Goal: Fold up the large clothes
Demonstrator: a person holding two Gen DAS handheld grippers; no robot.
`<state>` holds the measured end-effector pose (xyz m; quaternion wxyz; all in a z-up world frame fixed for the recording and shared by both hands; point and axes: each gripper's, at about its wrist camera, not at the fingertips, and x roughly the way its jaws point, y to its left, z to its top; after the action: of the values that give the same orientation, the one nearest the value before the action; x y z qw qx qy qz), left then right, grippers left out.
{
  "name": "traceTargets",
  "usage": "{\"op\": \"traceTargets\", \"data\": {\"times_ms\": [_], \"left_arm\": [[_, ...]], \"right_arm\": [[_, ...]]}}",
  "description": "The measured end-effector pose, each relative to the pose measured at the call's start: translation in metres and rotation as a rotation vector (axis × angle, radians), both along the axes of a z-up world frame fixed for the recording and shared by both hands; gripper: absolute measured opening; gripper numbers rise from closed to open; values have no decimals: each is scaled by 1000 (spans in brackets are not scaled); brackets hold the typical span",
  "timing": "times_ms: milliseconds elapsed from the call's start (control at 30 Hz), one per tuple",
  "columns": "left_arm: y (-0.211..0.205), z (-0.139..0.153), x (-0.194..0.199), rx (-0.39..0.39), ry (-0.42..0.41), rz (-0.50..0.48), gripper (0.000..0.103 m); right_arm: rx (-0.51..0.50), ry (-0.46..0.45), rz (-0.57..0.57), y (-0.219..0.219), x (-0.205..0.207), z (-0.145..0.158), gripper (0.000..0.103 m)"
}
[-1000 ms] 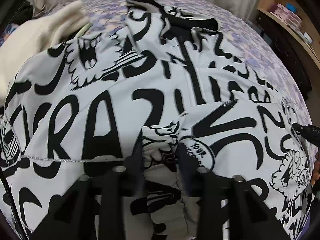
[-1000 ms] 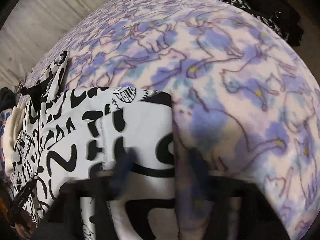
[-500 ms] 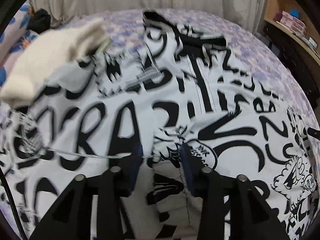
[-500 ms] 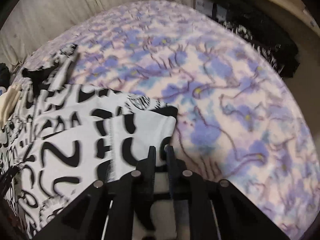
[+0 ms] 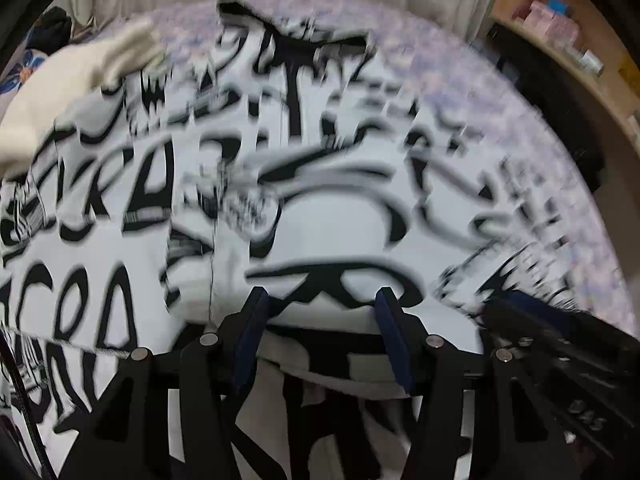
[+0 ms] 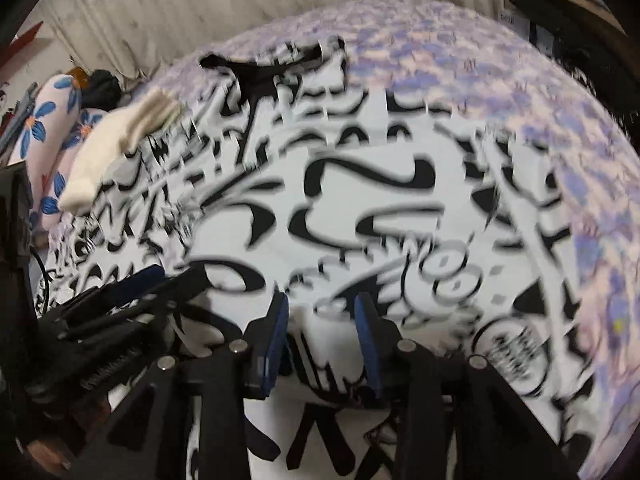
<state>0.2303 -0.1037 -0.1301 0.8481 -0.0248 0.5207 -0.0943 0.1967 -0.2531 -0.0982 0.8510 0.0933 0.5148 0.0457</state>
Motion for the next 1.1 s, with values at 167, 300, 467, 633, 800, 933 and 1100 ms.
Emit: {"op": "traceTargets", "data": {"times_ms": [167, 300, 467, 633, 800, 933, 1100], "left_arm": [[16, -5, -4, -45, 2, -7, 54], [27, -5, -3, -80, 0, -24, 54], [25, -5, -3, -51, -5, -24, 54], [23, 1, -7, -19, -6, -22, 54], [23, 12, -15, -3, -17, -21, 67], [23, 24, -26, 26, -54, -16, 71], [28, 36, -40, 26, -57, 2, 71]], "right_arm": [[-227, 1, -148, -65, -23, -8, 32], [-57, 10, -185, -118, -42, -8, 0], [-166, -9, -192, -110, -45, -6, 0], [-167, -7, -207, -110, -47, -2, 4], [-130, -16, -215, -105, -53, 6, 18], [-139, -37, -208, -92, -63, 16, 31], [-95, -42, -211, -83, -77, 23, 32]]}}
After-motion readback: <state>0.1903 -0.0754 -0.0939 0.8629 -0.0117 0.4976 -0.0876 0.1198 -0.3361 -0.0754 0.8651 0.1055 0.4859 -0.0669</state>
